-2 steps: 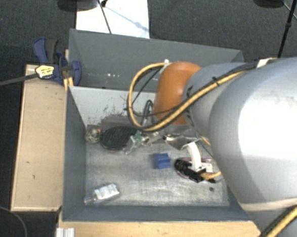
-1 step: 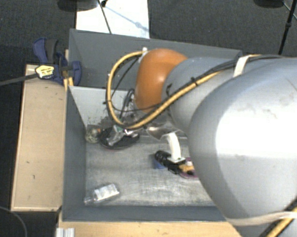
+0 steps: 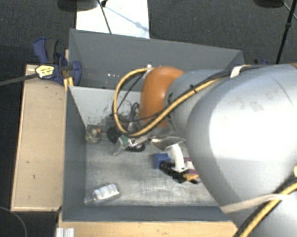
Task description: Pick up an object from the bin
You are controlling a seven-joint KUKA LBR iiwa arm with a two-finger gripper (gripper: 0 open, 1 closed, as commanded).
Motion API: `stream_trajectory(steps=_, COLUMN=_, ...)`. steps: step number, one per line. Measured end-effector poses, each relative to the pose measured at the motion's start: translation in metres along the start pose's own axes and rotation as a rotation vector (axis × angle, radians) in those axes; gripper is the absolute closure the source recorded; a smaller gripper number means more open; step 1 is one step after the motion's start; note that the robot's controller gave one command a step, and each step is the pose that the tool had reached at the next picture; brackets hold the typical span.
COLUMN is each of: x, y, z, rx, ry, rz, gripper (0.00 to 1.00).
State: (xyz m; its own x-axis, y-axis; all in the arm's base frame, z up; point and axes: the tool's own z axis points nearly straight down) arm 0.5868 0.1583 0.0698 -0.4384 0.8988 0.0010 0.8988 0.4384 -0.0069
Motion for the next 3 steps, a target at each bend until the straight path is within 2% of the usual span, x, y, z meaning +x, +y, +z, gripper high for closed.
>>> stream_trajectory(steps=1, x=0.003, y=0.001, z=-0.002, rx=0.0, ry=0.003, rz=-0.007, gripper=1.0)
stream_trajectory(steps=2, x=0.028, y=-0.094, z=-0.001, rx=-0.01, ry=-0.003, rz=-0.229, gripper=1.0)
stream_trajectory(steps=3, x=0.011, y=-0.088, z=-0.135, rx=-0.014, ry=-0.005, rz=-0.248, gripper=1.0)
